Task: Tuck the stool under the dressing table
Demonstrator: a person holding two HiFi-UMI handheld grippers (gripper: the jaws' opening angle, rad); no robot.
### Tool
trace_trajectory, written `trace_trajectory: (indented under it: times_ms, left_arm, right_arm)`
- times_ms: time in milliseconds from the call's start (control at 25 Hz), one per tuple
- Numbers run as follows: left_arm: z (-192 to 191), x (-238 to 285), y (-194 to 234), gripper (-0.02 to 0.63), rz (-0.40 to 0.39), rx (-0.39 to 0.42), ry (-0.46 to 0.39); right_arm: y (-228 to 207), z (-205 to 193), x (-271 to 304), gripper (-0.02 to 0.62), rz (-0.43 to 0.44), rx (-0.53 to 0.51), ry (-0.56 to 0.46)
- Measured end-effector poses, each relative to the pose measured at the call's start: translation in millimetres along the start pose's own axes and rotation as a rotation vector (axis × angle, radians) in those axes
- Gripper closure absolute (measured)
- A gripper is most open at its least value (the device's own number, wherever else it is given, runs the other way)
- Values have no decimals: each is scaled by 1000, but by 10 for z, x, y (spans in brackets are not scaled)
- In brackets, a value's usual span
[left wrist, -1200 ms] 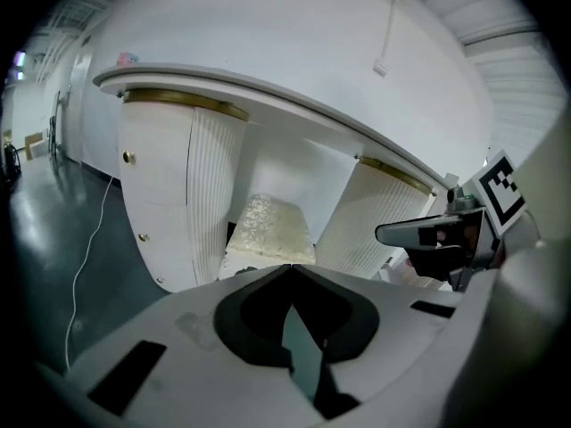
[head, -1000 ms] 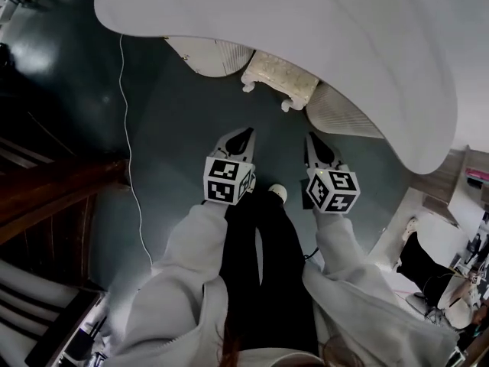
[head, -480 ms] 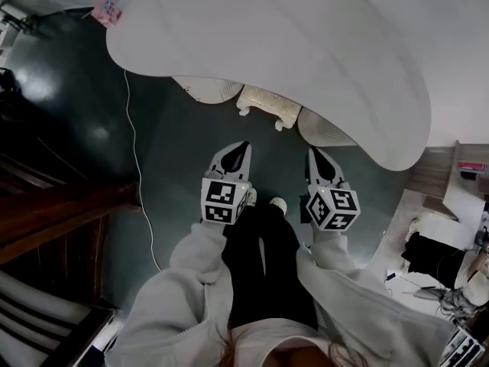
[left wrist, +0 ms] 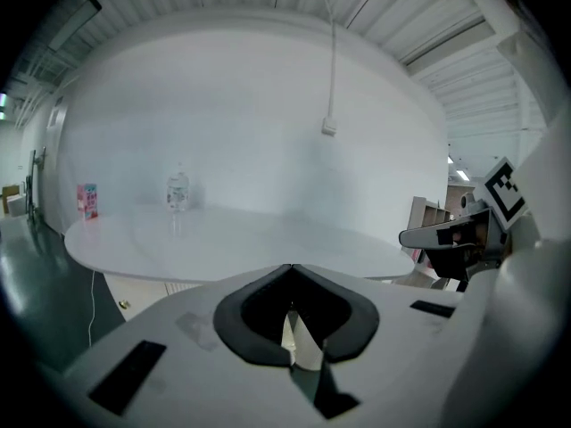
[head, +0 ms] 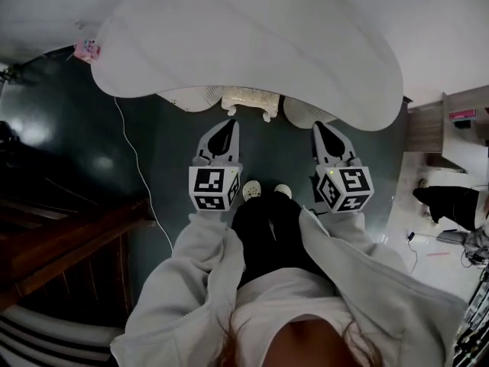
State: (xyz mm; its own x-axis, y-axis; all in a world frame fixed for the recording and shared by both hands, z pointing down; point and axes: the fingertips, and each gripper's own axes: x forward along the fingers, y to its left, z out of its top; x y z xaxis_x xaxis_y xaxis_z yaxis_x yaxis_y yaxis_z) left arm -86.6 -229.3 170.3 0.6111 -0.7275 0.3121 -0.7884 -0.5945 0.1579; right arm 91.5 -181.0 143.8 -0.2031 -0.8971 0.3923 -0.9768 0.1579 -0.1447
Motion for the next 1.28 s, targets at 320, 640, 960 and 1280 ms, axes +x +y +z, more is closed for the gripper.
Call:
trace_trajectory:
  times_ms: [320, 640, 960, 1280]
  left_arm:
    - [459, -180, -497, 591, -59, 68, -38]
    - [741, -392, -831, 591, -70, 120, -102]
    - [680, -530, -893, 591, -36, 116, -109]
    - [609, -611, -927, 591, -24, 116, -101]
  right_arm:
    - [-192, 381, -572, 546, -39, -1, -81]
    - [-254, 596, -928, 546, -60, -14, -174]
    - [-231, 447, -1034, 546, -50, 1, -170]
    - [-211, 384, -1121, 546, -49, 1, -174]
